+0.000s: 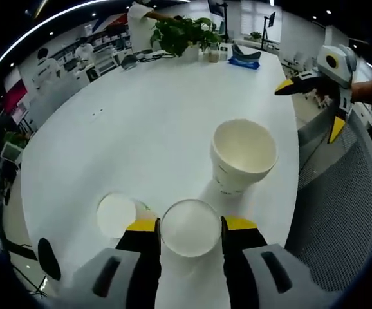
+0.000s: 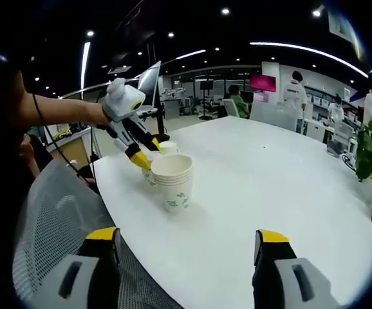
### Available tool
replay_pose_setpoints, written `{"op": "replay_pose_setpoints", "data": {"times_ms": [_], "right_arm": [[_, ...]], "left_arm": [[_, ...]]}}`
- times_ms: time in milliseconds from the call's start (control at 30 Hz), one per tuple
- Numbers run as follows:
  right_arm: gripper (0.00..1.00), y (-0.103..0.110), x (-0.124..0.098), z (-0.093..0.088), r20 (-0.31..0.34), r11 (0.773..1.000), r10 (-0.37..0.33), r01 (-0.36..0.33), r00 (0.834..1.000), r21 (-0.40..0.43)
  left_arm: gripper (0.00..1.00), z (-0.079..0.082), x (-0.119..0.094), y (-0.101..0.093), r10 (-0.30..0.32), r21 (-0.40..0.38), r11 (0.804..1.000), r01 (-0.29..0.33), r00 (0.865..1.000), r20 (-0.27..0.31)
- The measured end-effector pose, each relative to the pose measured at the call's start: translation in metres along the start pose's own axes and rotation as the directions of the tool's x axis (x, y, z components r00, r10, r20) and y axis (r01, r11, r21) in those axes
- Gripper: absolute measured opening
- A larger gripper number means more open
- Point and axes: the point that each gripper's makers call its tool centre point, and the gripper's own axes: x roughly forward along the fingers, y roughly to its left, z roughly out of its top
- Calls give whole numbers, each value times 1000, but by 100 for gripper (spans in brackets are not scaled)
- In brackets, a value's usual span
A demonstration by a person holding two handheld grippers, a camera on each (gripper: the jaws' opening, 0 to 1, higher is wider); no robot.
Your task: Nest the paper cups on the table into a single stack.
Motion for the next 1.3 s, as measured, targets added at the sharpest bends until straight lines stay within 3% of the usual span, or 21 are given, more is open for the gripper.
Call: {"op": "replay_pose_setpoints", "data": {"times_ms": [367, 900, 1000, 1167, 1300], "right_arm": [[87, 5, -1, 6, 6, 1000, 17, -17, 1000, -20], [85, 22, 7, 48, 99, 997, 72, -70, 992, -15], [84, 25, 8, 55, 120, 997, 81, -81, 989, -2], [83, 32, 12, 66, 145, 995, 95, -96, 985, 0], [81, 39, 14, 73, 158, 993, 117, -118, 981, 1]], "left_arm": [[35, 11, -29, -4, -8, -31, 999, 10, 999, 40], [35, 48, -88, -15, -21, -108, 994, 35, 992, 127], [35, 63, -99, -24, -43, -153, 986, 70, 984, 172], [35, 86, -115, -37, -65, -164, 981, 106, 969, 238], [35, 94, -121, -43, -76, -159, 980, 121, 962, 261]]}}
